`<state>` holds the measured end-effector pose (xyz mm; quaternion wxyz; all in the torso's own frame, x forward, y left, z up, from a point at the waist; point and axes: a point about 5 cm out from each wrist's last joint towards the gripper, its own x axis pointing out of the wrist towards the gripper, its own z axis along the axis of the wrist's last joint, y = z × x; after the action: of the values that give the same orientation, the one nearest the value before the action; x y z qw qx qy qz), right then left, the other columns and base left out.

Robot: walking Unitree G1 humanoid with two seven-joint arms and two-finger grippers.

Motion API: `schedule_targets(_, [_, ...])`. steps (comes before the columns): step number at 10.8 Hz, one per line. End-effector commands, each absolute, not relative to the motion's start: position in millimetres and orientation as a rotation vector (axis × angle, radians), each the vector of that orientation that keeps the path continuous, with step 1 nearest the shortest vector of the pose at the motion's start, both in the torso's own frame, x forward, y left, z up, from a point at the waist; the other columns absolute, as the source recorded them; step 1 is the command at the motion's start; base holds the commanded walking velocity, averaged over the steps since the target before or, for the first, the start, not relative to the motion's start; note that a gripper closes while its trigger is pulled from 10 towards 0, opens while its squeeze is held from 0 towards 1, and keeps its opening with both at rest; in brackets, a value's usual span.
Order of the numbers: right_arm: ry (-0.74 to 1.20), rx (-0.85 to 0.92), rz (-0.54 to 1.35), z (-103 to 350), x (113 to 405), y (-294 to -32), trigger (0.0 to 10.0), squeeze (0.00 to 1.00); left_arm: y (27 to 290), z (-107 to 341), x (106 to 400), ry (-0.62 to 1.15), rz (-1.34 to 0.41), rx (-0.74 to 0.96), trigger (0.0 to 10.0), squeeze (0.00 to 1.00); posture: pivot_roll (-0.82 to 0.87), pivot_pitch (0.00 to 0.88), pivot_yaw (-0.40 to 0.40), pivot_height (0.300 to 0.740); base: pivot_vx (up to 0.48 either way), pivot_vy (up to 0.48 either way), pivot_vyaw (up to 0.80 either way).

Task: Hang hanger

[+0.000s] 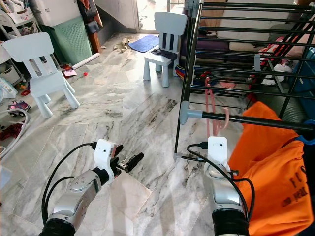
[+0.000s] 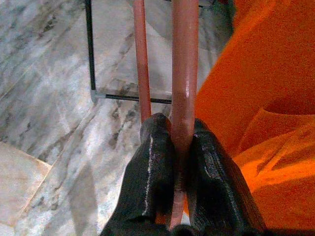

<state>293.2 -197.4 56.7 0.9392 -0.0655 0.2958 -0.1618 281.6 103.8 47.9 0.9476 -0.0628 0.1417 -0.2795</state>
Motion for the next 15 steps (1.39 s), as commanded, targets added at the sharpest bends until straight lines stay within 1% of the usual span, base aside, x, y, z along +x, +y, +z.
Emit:
schedule_targets(1, [0.649,-0.122,-0.366,49,289,-203,10.0,0.00,104,46,281,0.309,-0.579,-0.113,10.0,0.00,-0.07,0.013,0.049,0.740,0.000,0.000,0.00])
schedule_targets(2, [0.644,-0.090,-0.370,49,288,-204,10.0,0.43,104,45,281,0.311,-0.582,-0.112,10.0,0.00,-0.07,0.014,0.049,0.740,0.000,0.000,0.00])
schedule_targets(3, [0.636,-0.069,-0.364,50,288,-203,10.0,1.00,104,45,280,0.314,-0.583,-0.112,10.0,0.00,-0.07,0.014,0.049,0.740,0.000,0.000,0.00])
schedule_targets(7, [0.636,-0.060,-0.355,46,284,-201,10.0,1.00,105,43,278,0.320,-0.581,-0.111,10.0,0.00,-0.07,0.017,0.048,0.740,0.000,0.000,0.00])
schedule_targets(10, [0.529,-0.225,-0.328,52,276,-205,10.0,1.00,102,42,277,0.323,-0.580,-0.112,10.0,0.00,-0.08,0.025,0.042,0.740,0.000,0.000,0.00])
schedule_targets(11, [0.492,-0.240,-0.307,55,274,-206,10.0,1.00,102,41,276,0.329,-0.577,-0.105,10.0,0.00,-0.08,0.029,0.039,0.740,0.000,0.000,0.00])
schedule_targets(12, [0.406,-0.281,-0.312,64,269,-210,10.0,1.00,103,40,276,0.330,-0.562,-0.100,10.0,0.00,-0.08,0.031,0.038,0.740,0.000,0.000,0.00])
schedule_targets(13, [0.361,-0.312,-0.314,69,264,-210,10.0,1.00,103,40,275,0.329,-0.558,-0.102,10.0,0.00,-0.09,0.035,0.035,0.740,0.000,0.000,0.00])
schedule_targets(15, [0.339,-0.335,-0.302,70,257,-210,10.0,1.00,101,38,273,0.333,-0.560,-0.101,10.0,0.00,-0.09,0.036,0.034,0.740,0.000,0.000,0.00])
